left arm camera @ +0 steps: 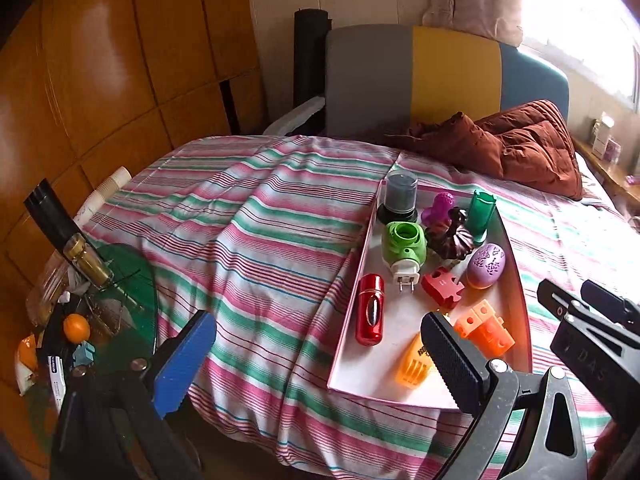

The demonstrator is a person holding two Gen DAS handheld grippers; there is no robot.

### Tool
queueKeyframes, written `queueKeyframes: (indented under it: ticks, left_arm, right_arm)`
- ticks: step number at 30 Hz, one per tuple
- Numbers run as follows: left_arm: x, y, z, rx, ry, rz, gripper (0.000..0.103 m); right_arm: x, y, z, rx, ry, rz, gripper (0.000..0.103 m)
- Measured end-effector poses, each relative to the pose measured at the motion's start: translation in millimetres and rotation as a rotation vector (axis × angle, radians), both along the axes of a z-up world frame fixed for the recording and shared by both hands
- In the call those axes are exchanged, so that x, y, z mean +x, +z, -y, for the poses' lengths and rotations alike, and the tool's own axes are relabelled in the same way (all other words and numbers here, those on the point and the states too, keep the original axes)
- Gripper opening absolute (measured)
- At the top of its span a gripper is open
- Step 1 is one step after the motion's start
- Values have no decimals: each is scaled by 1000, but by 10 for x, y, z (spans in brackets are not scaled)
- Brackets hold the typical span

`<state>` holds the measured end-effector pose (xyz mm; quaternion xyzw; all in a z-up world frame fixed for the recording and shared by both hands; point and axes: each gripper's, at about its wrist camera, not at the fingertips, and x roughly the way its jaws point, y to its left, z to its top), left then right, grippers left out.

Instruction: Organize rigid objects

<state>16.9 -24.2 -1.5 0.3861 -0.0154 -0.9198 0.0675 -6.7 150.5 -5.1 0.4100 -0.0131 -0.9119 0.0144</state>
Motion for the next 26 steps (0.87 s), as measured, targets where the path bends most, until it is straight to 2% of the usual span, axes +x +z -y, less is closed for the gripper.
queueKeyframes:
  ticks: [9,20,26]
  left_arm:
    - [-65,39,-82,-22,-19,4,103]
    - [-92,26,-76,47,-72,27,103]
    - [-93,6,-99,37,-53,21,103]
  right_arm:
    - [-35,116,8,8,-24,-31,59]
    - [-53,89,-29,7,-40,-28,59]
    - [-64,67,-63,-3,-47,-21,59]
